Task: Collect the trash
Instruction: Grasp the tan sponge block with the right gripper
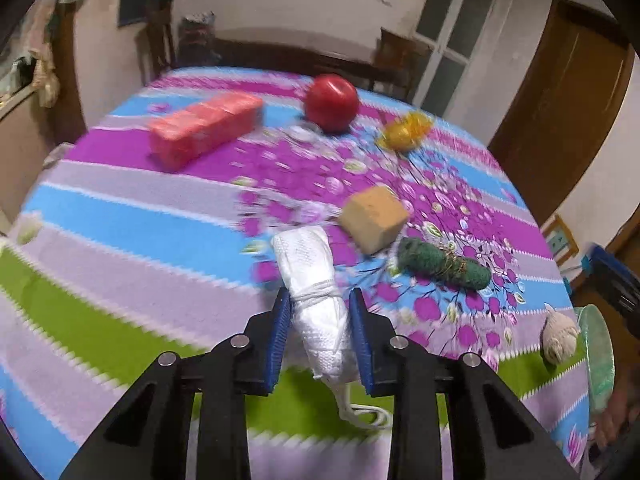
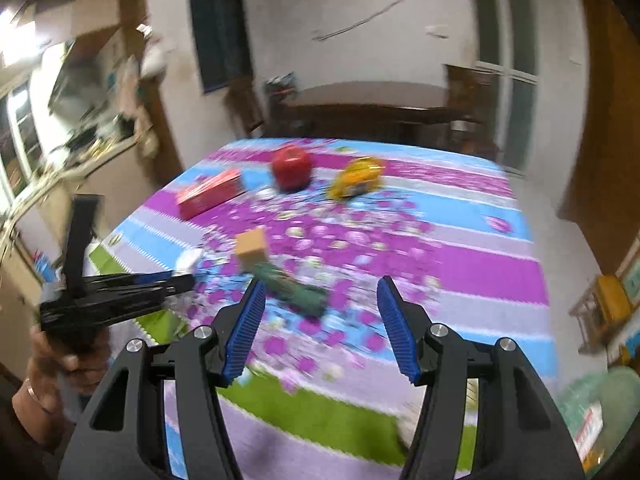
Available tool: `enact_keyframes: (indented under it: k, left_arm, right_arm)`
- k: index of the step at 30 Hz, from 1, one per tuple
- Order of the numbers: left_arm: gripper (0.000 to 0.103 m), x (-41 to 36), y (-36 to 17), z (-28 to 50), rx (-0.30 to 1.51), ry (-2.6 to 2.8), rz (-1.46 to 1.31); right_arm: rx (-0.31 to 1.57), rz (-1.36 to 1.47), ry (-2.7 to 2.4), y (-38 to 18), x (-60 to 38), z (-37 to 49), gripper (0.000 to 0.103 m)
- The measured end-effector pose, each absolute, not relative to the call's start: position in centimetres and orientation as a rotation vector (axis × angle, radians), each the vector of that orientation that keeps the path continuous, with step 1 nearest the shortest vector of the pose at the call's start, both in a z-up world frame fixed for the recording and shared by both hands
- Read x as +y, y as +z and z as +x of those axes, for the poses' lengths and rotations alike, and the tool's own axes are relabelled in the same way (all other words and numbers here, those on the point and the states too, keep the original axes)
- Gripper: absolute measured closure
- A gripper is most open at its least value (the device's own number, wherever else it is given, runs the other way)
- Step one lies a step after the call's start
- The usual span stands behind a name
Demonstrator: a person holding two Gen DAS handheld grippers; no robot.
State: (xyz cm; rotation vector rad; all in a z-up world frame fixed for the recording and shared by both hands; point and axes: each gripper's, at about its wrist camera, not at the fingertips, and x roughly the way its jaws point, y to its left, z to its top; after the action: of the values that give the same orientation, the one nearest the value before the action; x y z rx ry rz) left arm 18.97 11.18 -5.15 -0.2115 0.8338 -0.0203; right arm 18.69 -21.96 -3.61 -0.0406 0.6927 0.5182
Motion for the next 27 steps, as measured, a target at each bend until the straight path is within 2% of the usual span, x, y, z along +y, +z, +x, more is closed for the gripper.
enact_keyframes:
  k: [3,4,5,10,11,12,14,18,27]
  left_arm:
    - [0.072,13.7,-4.2,16.0,0.799,0.009,-0.237]
    - [0.072,14.4,-4.1,15.2,0.794,0.012,-0.251]
    - [0.072,15.0,-3.9,14.6,0.790,0.017,-0.258]
    - [0.072,17.4,-3.3,12.4,0.755,0.049,-0.262]
    - [0.072,17.7,-3.3,12.3,0.753,0.052,-0.267]
    - [0.072,17.9,-3.4,12.3,0.752,0.052,-0.272]
    - [0.072,18.2,-3.4,12.1,0.752,0.049,-0.280]
    - [0.072,17.5,-3.1,12.1,0.744,0.031,-0.267]
    - [0.072,11.1,-1.7,11.4,0.693,-0.065,-0.121]
  right_arm:
    - [0.758,-0.040,0.612,-4.8,-18.0,21.2,0.045]
    - [0.782,-0.054,0.634,-5.3,-16.3,22.1,0.040]
    - [0.798,-0.074,0.648,-5.9,-14.6,22.9,0.031]
    - [0.881,-0.185,0.624,-8.5,-9.6,26.5,0.030]
    - [0.914,-0.199,0.604,-9.3,-8.8,27.4,0.031]
    - [0.926,-0.211,0.599,-9.8,-8.5,27.7,0.047]
    - [0.918,-0.257,0.553,-10.0,-8.1,27.8,0.066]
    - [0.833,-0.207,0.589,-7.7,-9.4,25.5,0.068]
    - [0.634,-0.049,0.607,-2.0,-17.6,12.8,0.068]
